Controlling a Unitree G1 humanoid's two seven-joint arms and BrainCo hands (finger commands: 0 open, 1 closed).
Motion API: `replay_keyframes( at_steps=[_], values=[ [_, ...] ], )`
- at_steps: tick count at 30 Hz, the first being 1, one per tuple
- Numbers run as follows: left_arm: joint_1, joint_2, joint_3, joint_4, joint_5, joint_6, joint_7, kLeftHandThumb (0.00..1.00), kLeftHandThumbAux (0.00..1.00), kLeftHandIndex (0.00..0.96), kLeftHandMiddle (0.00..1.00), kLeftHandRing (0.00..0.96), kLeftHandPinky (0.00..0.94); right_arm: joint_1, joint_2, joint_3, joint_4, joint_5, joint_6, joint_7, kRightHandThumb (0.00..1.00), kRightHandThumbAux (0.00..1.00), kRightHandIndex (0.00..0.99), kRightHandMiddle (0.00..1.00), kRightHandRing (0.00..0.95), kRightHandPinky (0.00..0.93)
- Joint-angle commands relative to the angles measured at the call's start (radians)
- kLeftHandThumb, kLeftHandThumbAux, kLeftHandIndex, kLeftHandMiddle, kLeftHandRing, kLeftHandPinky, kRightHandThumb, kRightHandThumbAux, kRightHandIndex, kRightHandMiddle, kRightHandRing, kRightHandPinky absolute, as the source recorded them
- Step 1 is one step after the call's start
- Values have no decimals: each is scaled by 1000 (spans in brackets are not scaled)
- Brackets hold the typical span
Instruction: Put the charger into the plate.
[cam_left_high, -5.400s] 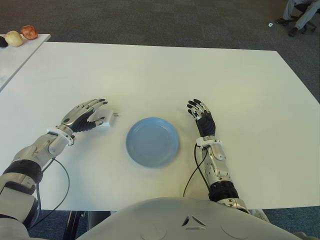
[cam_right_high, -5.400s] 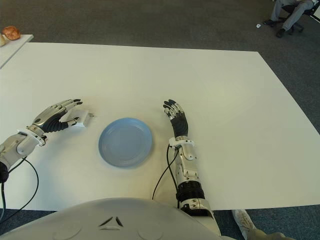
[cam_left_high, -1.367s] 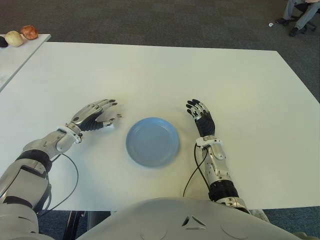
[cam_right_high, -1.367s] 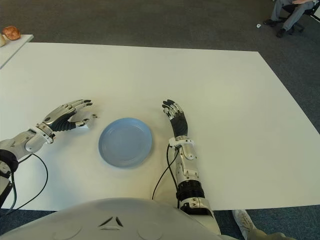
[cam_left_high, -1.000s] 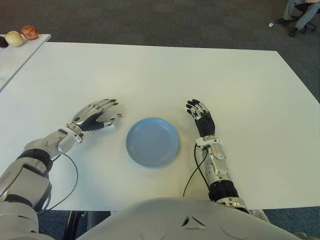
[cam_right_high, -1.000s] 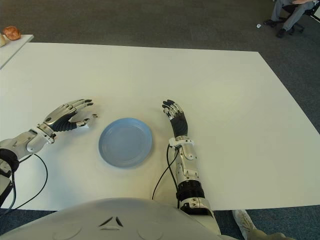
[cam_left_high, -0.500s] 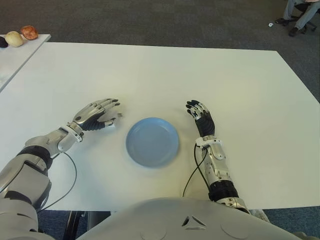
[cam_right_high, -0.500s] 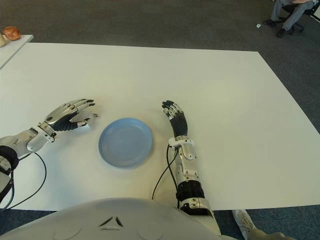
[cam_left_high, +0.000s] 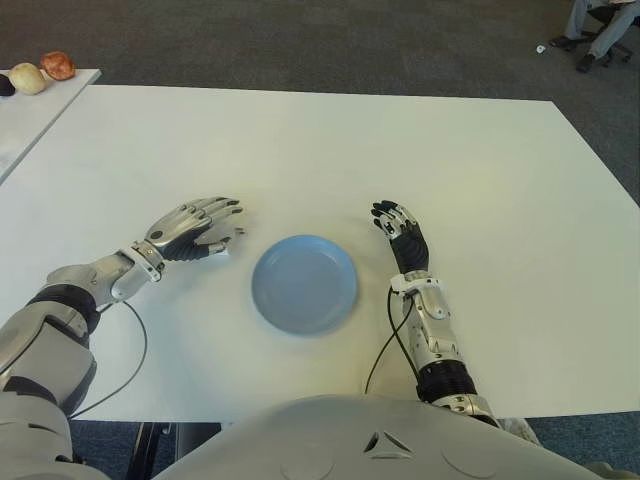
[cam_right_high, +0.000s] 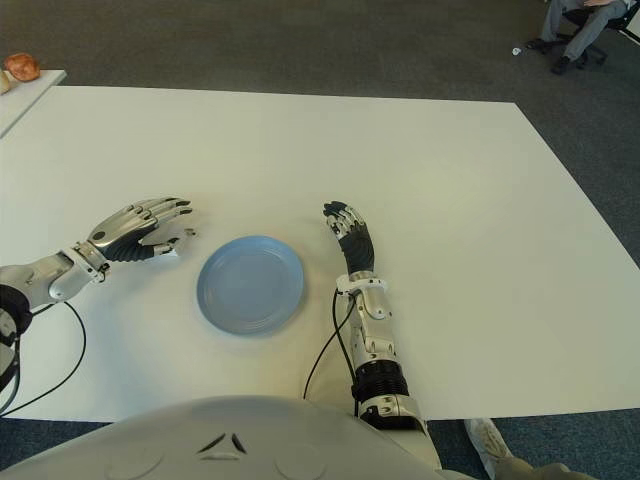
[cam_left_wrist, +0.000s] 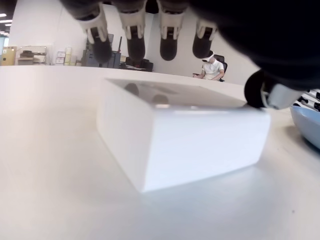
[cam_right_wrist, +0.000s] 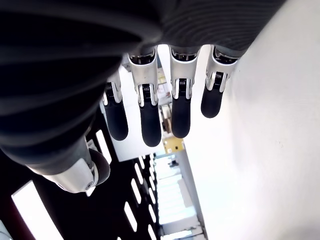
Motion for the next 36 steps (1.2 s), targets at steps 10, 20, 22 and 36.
replay_keyframes(
  at_steps=[10,20,22,36],
  values=[
    [21,24,-91,5,116,23,-17,177,291,0,0,0,17,38,36,2,55,-21,44,-40,0,665,262,303,244,194],
    [13,61,-107,-18,112,-4,-78,186,297,0,0,0,35,42,40,15,50,-37,46,-57,0,632,245,289,224,161],
    [12,64,-108,-19,106,-10,-102,193,294,0,0,0,34,43,41,18,50,-40,45,-60,0,624,243,289,224,160],
    [-18,119,-113,-85,130,-44,-188,167,294,0,0,0,28,42,51,32,55,-49,39,-78,0,629,254,300,236,175]
  ],
)
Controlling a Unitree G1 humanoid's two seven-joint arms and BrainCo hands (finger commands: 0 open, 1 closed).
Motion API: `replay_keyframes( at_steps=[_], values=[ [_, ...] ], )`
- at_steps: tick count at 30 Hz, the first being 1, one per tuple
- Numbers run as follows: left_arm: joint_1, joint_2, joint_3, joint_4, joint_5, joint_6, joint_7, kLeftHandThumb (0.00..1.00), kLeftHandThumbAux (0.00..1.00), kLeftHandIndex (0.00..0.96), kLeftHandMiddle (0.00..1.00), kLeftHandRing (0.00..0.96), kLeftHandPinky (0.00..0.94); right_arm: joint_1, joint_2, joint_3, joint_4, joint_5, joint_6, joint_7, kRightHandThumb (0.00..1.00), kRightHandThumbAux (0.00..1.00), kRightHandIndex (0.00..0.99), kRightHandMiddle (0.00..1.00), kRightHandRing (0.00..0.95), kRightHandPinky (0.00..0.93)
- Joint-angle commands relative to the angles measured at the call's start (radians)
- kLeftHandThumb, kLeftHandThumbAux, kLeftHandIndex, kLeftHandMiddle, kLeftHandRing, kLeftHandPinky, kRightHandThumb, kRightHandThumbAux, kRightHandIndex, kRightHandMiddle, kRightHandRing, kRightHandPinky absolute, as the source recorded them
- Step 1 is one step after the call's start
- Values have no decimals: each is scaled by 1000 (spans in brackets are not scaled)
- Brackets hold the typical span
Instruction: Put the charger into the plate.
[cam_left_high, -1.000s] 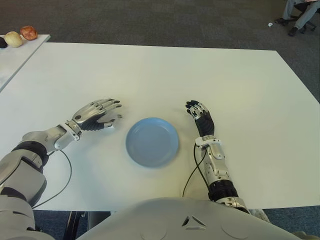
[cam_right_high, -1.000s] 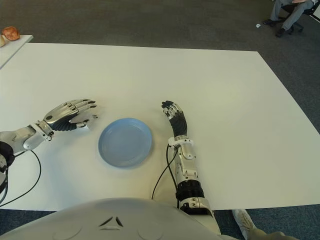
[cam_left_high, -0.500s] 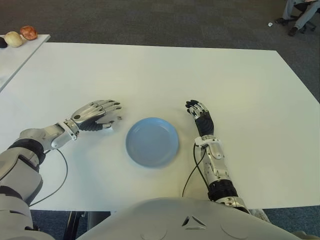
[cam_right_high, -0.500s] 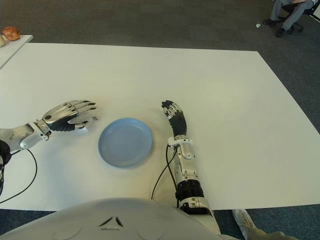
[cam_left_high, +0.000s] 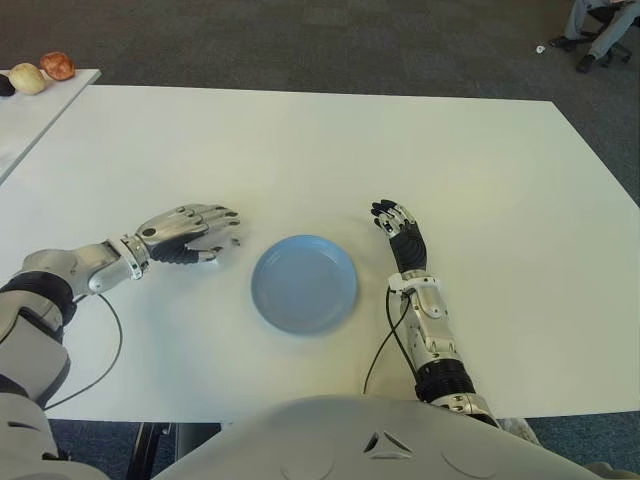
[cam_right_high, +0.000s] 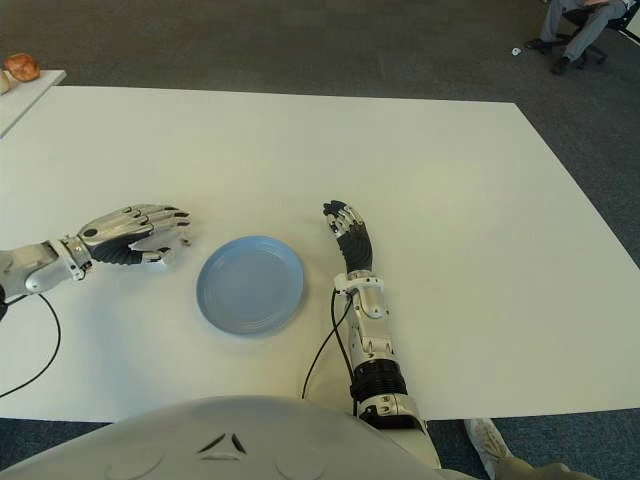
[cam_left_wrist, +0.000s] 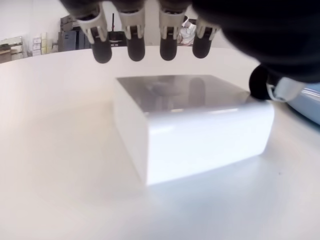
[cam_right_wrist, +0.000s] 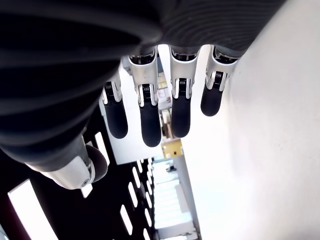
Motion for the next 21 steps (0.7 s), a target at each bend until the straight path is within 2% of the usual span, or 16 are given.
replay_keyframes(
  at_steps=[1,8,21],
  values=[
    [22,9,-44,-7,88,7,-71,164,294,0,0,0,28,45,50,4,56,-9,43,-23,0,629,256,301,237,175],
    [-2,19,-46,-17,107,1,-80,161,288,0,0,0,39,39,51,8,72,-10,31,-24,0,620,258,301,235,166],
    [-1,14,-32,-15,96,-9,-111,205,290,0,0,0,43,28,53,10,97,-2,18,-21,0,616,249,296,231,167]
  ],
)
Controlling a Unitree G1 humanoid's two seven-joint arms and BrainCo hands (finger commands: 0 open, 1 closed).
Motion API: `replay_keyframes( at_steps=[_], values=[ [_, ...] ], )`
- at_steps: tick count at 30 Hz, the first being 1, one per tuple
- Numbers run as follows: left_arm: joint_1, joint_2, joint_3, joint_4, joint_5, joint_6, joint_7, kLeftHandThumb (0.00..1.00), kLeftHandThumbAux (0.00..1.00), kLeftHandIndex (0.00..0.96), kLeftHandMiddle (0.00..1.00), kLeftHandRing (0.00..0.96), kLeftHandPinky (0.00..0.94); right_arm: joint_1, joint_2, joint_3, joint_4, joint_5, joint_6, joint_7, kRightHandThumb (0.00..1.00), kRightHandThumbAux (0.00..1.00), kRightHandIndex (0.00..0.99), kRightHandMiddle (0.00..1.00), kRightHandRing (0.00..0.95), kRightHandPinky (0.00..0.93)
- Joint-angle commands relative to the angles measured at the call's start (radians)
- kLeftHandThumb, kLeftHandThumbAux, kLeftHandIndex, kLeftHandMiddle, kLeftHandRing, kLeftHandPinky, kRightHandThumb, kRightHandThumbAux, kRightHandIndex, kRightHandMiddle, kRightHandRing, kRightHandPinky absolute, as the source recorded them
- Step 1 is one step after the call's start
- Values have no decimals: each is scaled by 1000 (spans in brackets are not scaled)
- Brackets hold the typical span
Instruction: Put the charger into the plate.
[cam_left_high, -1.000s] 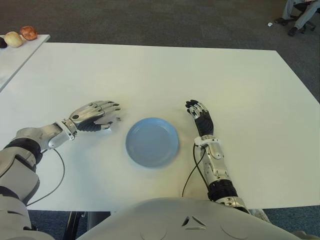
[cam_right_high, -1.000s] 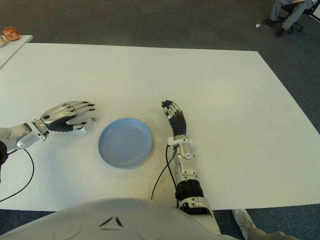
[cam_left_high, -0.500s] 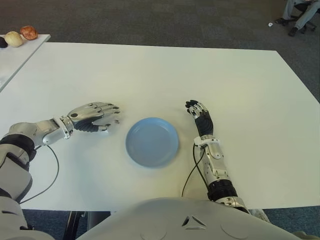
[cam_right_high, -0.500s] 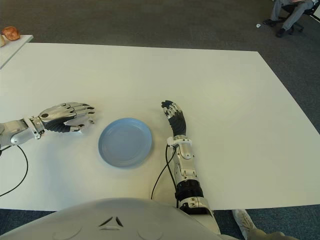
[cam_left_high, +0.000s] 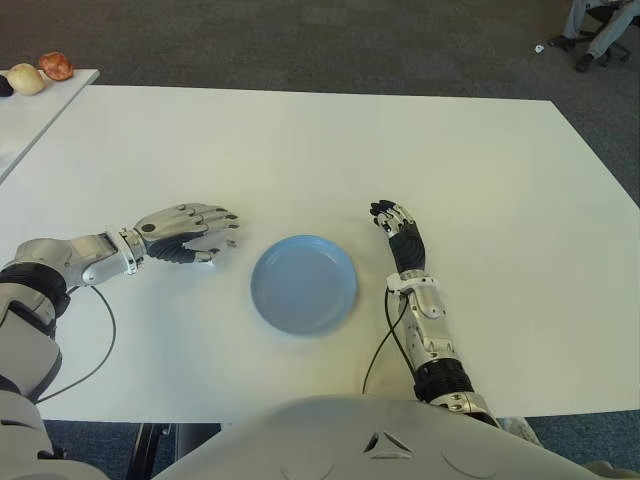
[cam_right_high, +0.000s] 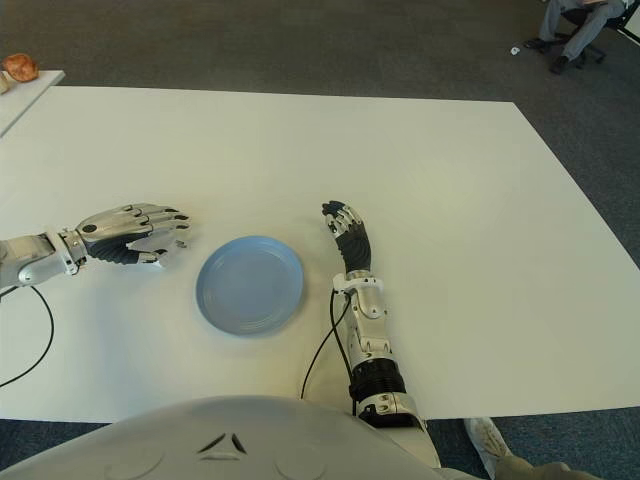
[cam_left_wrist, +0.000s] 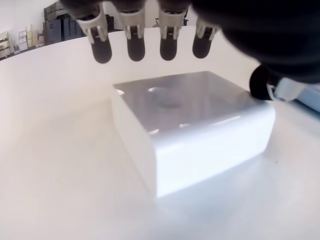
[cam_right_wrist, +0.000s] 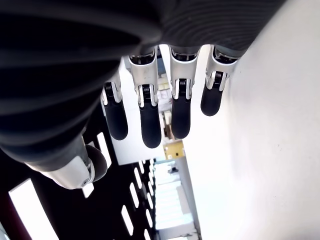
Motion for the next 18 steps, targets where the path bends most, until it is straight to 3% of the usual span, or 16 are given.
replay_keyframes(
  at_steps=[1,18],
  values=[
    [33,-10,-25,10,47,0,-64,205,290,0,0,0,43,37,52,-3,71,3,49,-8,0,616,249,297,232,168],
    [65,-34,70,-15,-54,24,-121,198,300,0,0,0,74,18,45,-15,131,6,10,9,0,613,256,309,246,184]
  ],
)
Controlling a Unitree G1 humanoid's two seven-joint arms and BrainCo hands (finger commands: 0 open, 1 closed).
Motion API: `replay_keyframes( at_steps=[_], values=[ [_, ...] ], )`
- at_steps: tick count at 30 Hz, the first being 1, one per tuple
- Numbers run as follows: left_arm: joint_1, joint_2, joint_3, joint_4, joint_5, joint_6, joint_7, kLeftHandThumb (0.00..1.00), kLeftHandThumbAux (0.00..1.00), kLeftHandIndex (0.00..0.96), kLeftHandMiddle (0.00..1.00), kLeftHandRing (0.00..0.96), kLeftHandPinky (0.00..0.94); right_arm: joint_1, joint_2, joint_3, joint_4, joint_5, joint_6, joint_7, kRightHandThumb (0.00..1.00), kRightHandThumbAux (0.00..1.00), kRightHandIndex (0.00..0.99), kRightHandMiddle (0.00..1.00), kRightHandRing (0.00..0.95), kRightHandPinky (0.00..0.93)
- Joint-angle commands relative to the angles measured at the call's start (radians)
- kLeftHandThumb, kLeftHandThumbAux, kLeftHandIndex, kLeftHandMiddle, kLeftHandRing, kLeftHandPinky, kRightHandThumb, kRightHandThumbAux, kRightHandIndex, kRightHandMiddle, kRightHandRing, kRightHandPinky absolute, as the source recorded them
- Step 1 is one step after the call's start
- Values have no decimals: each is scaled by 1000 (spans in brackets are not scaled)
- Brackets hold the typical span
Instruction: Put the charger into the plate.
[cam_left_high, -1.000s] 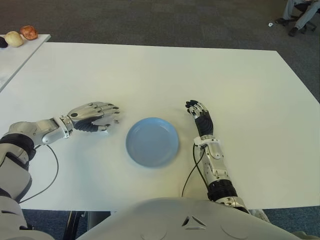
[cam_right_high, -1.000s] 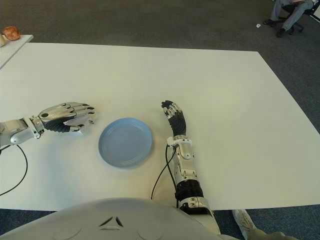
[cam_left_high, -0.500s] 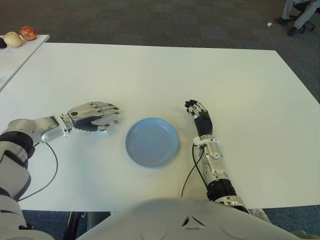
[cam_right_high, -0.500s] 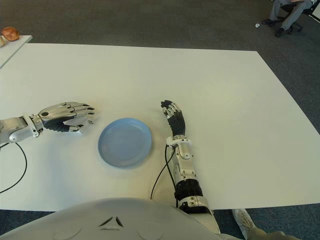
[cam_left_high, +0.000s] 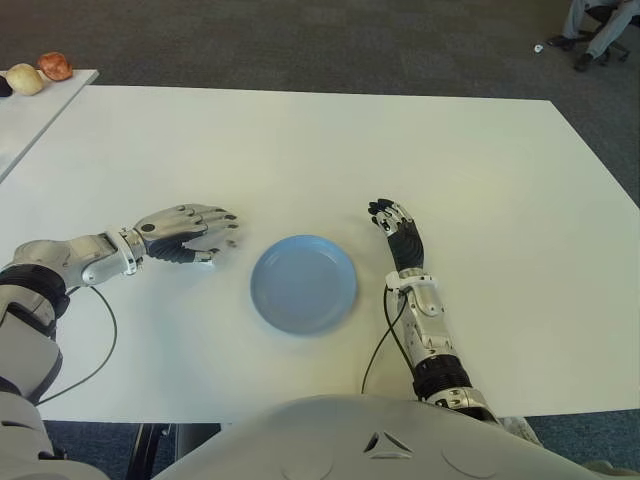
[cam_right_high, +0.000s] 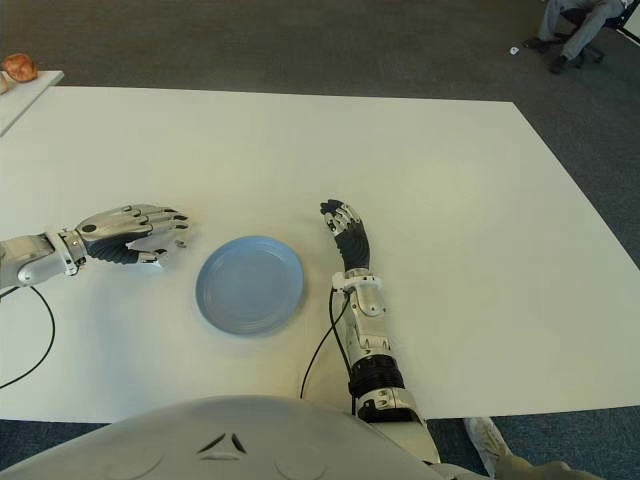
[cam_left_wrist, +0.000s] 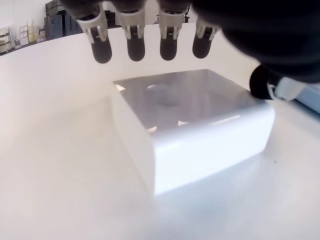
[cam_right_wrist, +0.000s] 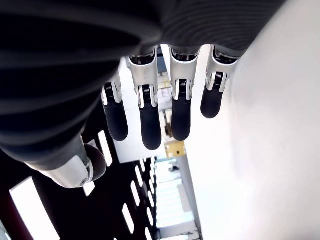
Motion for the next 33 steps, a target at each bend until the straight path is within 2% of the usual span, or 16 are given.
replay_keyframes(
  at_steps=[1,8,14,22,33],
  values=[
    [46,-26,19,-5,-4,30,-43,200,304,0,0,0,78,44,46,-9,86,3,36,-2,0,613,255,309,247,187],
    [54,-55,101,-11,-80,55,-37,224,342,0,0,0,97,37,45,-13,107,1,20,2,0,618,265,316,253,187],
    [60,-78,201,-55,-205,82,-124,229,354,0,0,0,97,28,43,-17,126,0,11,7,0,627,273,318,250,185],
    [140,-156,358,-141,-411,169,-208,190,359,0,0,0,44,18,46,-22,150,1,-8,9,0,660,292,327,259,192],
    [201,-182,452,-248,-473,241,-293,134,355,0,0,0,1,12,56,-23,169,2,-29,5,0,673,293,324,255,199]
  ],
)
